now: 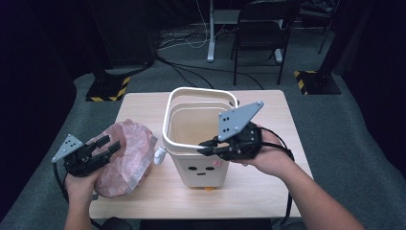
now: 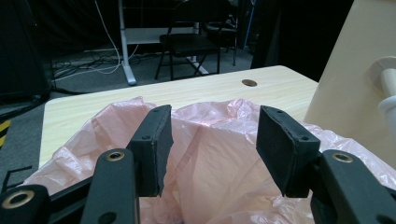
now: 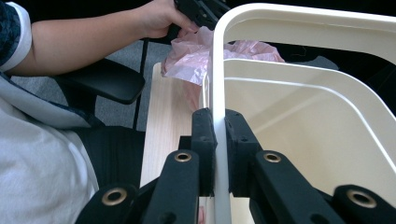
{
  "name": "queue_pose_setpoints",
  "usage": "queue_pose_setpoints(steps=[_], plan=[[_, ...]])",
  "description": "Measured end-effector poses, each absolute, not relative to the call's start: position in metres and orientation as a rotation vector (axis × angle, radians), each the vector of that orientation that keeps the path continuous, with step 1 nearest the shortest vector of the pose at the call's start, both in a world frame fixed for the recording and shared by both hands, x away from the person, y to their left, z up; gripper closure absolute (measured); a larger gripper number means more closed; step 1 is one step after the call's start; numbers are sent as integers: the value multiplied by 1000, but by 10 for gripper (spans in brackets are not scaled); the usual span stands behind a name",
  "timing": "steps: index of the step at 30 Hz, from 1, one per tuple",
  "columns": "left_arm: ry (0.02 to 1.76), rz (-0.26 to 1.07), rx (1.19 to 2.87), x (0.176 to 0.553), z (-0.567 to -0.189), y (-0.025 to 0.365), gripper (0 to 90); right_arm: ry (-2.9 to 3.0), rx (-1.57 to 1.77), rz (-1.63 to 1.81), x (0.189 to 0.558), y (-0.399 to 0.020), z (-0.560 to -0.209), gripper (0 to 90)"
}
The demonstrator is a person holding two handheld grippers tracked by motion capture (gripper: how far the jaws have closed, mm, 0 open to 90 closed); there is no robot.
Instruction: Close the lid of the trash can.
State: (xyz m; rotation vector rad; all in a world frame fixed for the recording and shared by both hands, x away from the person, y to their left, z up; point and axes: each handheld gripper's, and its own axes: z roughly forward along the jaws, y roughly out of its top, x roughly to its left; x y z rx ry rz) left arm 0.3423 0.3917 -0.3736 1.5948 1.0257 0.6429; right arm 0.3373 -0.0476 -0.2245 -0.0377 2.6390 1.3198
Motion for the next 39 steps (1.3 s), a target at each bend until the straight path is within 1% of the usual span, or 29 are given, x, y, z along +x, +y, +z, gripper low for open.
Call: queue_pose_setpoints(steps=[39], plan=[[1036, 635, 1599, 344, -377, 391, 456, 2713, -56, 1271, 343, -43, -233, 838]])
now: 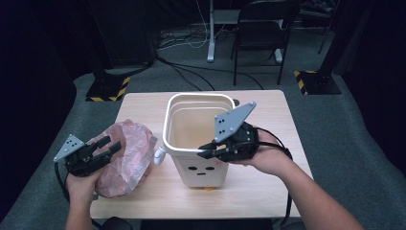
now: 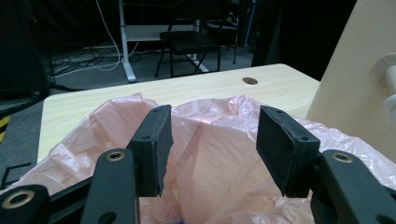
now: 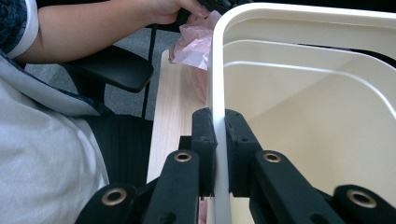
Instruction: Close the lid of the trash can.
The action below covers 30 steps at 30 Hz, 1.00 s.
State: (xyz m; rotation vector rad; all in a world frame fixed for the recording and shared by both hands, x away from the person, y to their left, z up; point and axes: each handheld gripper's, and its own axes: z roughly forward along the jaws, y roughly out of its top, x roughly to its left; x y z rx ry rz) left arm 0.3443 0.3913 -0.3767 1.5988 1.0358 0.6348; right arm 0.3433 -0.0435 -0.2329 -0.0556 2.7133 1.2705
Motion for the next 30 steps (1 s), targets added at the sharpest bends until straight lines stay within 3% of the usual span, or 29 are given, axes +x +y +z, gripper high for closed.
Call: queue_pose_setpoints(steps=[19, 30], plan=[[1042, 635, 1593, 345, -377, 392, 456, 2770, -67, 1235, 350, -41, -239, 805], [1038, 636, 1599, 345, -377, 391, 456, 2694, -2, 1373, 348, -54, -238, 669]])
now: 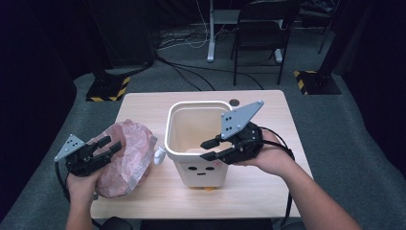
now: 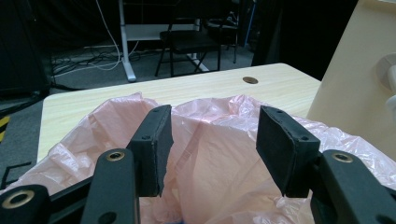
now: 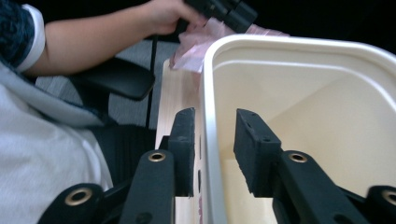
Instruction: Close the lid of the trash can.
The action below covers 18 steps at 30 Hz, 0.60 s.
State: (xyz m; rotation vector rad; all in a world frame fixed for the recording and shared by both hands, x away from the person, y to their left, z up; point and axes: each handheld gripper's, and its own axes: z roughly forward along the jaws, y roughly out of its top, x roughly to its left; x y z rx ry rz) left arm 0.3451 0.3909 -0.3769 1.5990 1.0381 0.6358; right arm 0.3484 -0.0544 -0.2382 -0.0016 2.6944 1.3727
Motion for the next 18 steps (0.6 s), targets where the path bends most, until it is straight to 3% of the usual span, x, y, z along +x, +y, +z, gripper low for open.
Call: queue_pose_setpoints(steps=[18], plan=[[1033, 634, 1596, 347, -376, 390, 456, 2521, 215, 1508, 353, -101, -236, 600]])
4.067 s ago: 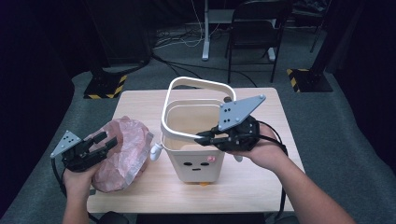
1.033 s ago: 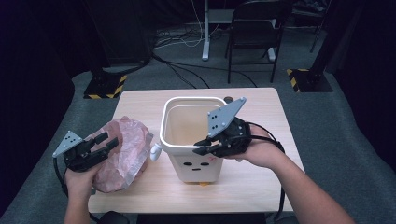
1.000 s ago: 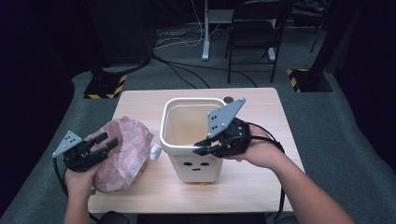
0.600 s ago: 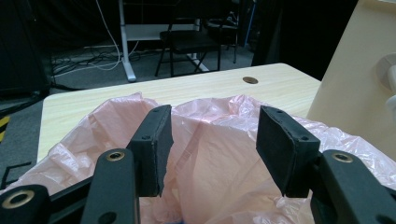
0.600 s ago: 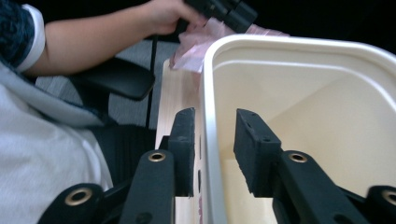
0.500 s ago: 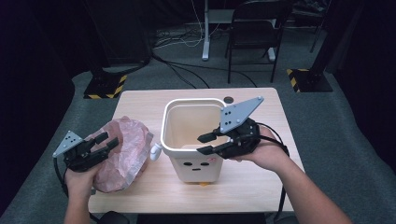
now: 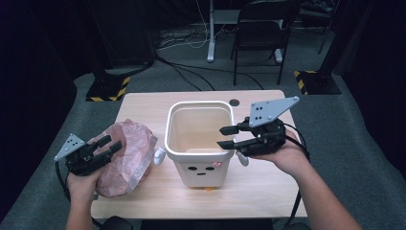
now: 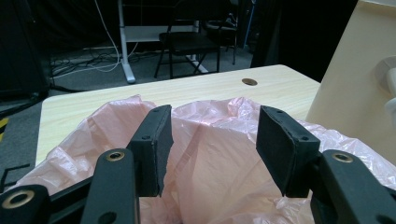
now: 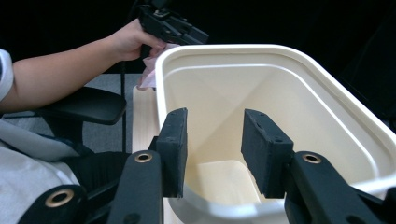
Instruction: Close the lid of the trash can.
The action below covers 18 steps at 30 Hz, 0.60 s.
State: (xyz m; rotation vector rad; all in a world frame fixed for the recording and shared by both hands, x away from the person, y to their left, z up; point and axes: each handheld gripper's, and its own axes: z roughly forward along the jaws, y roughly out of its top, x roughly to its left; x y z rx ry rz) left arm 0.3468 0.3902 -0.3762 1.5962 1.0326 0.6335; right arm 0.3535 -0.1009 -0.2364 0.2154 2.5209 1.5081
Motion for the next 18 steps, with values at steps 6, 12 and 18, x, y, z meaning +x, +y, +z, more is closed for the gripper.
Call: queue_pose_setpoints(steps=[6, 12, 18], plan=[[1032, 632, 1598, 348, -376, 390, 455, 2479, 287, 1526, 355, -116, -239, 597], [1034, 632, 1594, 348, -376, 391, 455, 2441, 354, 1531, 356, -131, -242, 592], [1035, 633, 1597, 348, -376, 390, 455, 2417, 423, 1523, 358, -144, -250, 588]])
